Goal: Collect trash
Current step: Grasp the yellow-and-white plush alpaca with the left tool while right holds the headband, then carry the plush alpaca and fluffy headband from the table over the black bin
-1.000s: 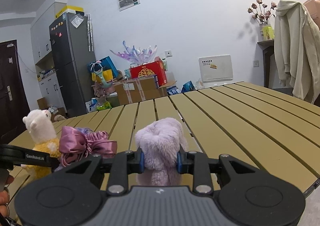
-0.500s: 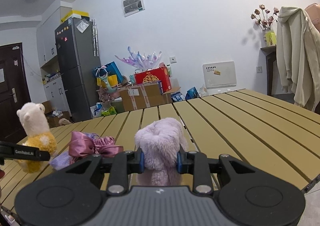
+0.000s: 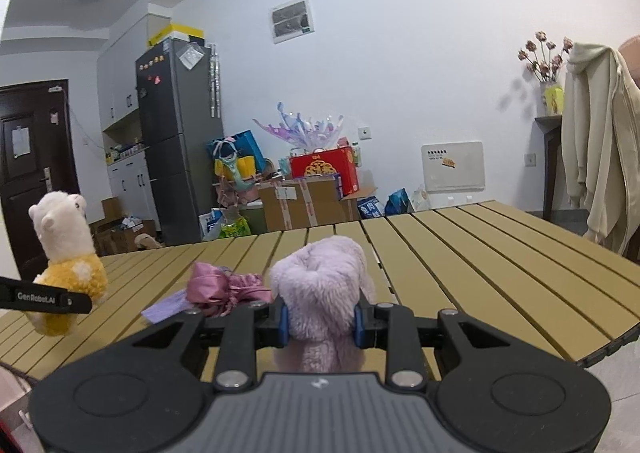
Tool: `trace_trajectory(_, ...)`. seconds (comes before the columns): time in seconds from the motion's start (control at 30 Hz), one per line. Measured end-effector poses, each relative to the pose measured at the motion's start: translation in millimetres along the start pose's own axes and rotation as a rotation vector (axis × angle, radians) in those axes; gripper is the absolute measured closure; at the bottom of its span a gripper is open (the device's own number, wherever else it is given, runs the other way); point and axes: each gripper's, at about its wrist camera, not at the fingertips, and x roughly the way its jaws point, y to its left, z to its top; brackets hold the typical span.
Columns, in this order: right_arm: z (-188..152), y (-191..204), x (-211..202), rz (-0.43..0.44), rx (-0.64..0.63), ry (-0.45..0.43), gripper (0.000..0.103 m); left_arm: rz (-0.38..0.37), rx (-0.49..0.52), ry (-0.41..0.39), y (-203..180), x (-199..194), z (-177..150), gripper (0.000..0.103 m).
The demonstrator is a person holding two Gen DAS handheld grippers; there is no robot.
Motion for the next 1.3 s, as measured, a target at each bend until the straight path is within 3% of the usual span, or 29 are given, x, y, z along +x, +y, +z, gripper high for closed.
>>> trace_trajectory(0.33,4,20,-57,0.025,-0.051,0.007,0.076,-0.011,-0.011,-0.016,11,-60,-21,0.054)
trace_trajectory(0.73,-14,39,-120,0.041,-0.104,0.052,0.076,-0.040,-0.018,-0.043,21,-119,-56,0.054)
trace_trajectory(1.3,-70,61,-171,0.075,-0.160,0.185,0.076,-0.045,-0.006,0.033,32,-147,-119,0.054)
